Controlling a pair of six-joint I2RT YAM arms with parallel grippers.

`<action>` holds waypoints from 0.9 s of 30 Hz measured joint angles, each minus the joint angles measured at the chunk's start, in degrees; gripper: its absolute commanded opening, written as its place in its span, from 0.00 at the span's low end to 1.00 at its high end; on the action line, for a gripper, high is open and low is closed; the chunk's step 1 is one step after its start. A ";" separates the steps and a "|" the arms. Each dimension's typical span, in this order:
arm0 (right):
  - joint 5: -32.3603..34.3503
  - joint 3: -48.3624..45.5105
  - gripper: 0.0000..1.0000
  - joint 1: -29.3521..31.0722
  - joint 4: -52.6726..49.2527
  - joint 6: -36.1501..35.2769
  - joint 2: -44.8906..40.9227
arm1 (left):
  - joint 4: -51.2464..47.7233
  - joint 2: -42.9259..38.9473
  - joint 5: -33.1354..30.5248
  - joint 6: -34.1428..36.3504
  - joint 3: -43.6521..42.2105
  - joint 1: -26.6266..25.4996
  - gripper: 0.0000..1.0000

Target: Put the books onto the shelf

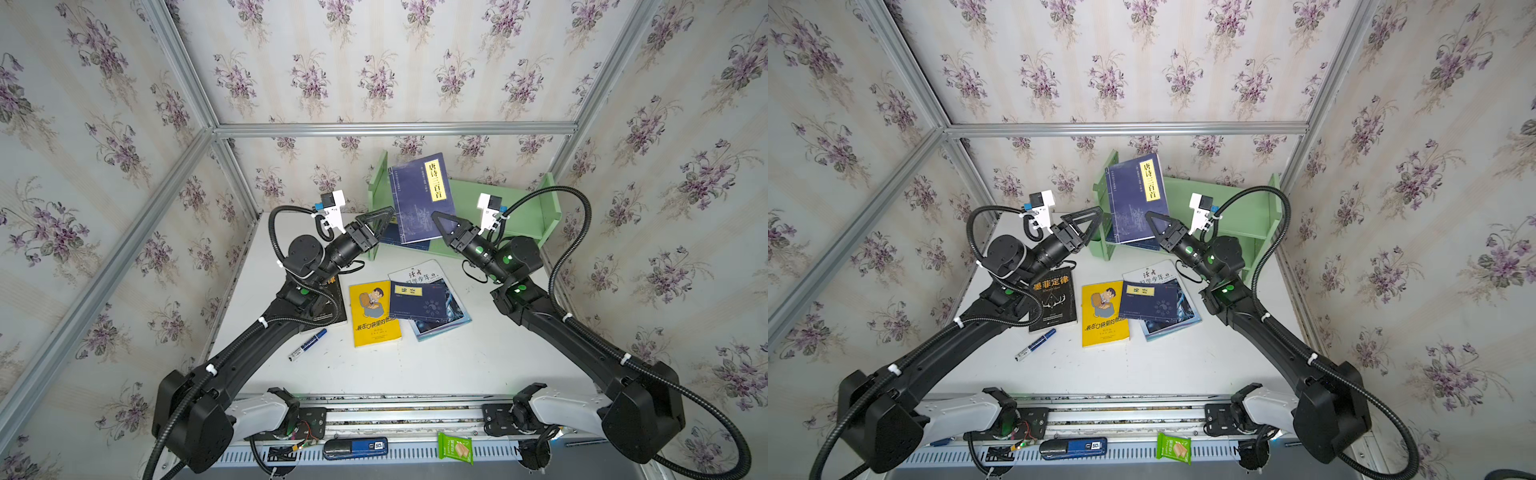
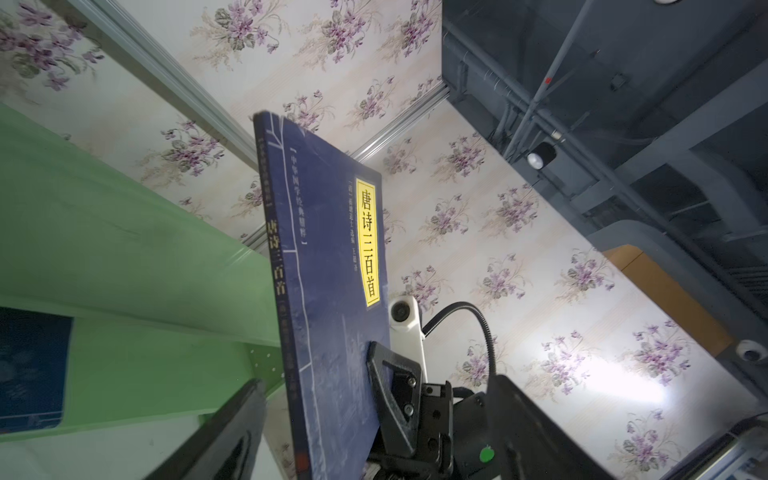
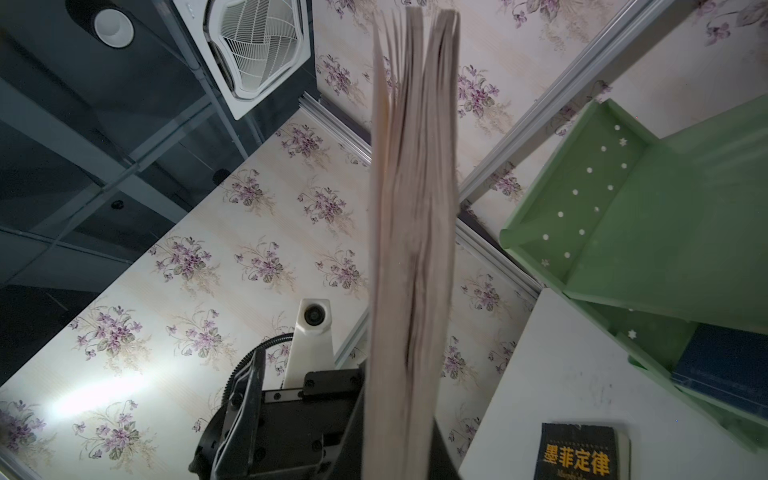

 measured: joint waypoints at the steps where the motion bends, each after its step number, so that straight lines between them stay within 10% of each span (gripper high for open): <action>1: -2.19 -0.50 0.12 -1.36 -0.63 0.02 -0.68 | -2.27 -0.26 0.83 1.75 1.22 0.66 0.93; 14: -23.78 -7.41 0.14 -8.31 3.63 7.41 -4.46 | -22.95 5.42 17.05 14.49 8.00 6.01 0.92; 27: -29.57 -4.46 0.14 -8.44 13.94 14.84 2.89 | -10.80 8.96 26.34 8.28 7.78 6.03 0.32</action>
